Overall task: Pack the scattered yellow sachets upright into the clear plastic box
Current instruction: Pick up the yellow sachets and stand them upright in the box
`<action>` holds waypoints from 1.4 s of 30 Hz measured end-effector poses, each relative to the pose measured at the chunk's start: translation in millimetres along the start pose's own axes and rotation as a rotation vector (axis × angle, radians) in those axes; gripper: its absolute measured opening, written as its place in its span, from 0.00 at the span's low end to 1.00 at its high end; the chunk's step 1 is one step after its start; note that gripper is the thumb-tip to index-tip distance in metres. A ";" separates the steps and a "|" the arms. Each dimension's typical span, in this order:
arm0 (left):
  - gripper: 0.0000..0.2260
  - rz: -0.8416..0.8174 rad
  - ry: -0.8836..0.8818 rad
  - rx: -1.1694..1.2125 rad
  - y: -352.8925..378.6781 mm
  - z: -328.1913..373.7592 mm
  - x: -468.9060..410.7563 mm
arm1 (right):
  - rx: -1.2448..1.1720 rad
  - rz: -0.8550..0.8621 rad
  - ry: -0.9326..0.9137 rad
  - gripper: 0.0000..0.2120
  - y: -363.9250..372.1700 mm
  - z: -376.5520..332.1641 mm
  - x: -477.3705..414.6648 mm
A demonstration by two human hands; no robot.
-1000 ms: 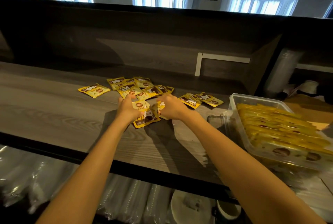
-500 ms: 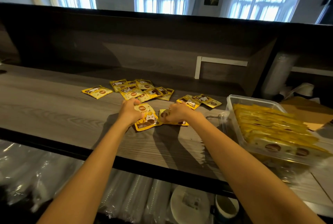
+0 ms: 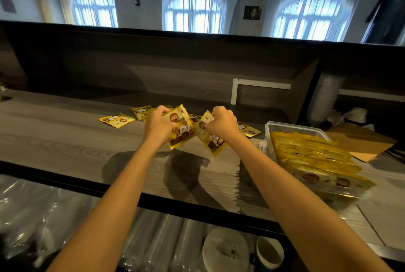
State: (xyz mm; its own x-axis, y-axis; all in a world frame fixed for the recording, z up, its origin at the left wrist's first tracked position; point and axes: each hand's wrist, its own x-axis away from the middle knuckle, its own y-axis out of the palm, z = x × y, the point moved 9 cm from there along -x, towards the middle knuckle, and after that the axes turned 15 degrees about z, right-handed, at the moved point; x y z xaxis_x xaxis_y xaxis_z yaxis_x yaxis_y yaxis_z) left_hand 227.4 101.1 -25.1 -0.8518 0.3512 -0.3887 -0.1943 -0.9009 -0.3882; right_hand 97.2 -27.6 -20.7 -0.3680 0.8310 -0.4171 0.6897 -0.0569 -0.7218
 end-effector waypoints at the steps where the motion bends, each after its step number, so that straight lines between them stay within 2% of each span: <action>1: 0.12 0.027 0.034 0.017 -4.3 11.4 1.2 | -0.037 0.055 -0.007 0.11 -14.1 -4.7 -1.4; 6: 0.08 0.118 0.186 0.083 -14.5 65.7 9.3 | -0.145 0.302 -0.085 0.07 -88.0 -13.9 -2.8; 10: 0.07 0.139 0.261 0.155 -4.1 105.4 20.4 | -0.173 0.419 -0.018 0.04 -132.1 10.7 -10.1; 15: 0.07 0.077 0.354 0.203 29.5 149.1 45.0 | -0.171 0.566 0.030 0.08 -191.4 57.5 -8.4; 20: 0.09 -0.050 0.408 0.285 77.4 182.5 74.4 | -0.124 0.626 0.103 0.12 -229.2 117.8 -2.0; 25: 0.08 -0.239 0.437 0.309 126.6 199.7 96.9 | -0.144 0.589 0.184 0.12 -236.4 167.1 2.6; 31: 0.08 -0.439 0.475 0.221 162.2 192.3 116.9 | -0.228 0.403 0.247 0.13 -208.3 190.4 0.8; 38: 0.08 -0.485 0.452 0.169 175.7 179.3 113.5 | -0.211 0.276 0.220 0.13 -188.6 201.8 -1.4; 42: 0.07 -0.418 0.433 0.240 176.5 179.2 107.6 | -0.192 0.244 0.233 0.14 -183.3 210.2 -1.2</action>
State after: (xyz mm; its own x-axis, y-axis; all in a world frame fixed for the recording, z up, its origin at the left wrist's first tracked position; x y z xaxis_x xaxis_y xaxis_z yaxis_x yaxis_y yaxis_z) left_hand 14.2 -65.8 14.3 -0.4176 0.7104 -0.5665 -0.6133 -0.6804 -0.4011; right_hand -159.9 -134.5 -4.0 -0.0425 0.9103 -0.4117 0.8516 -0.1825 -0.4914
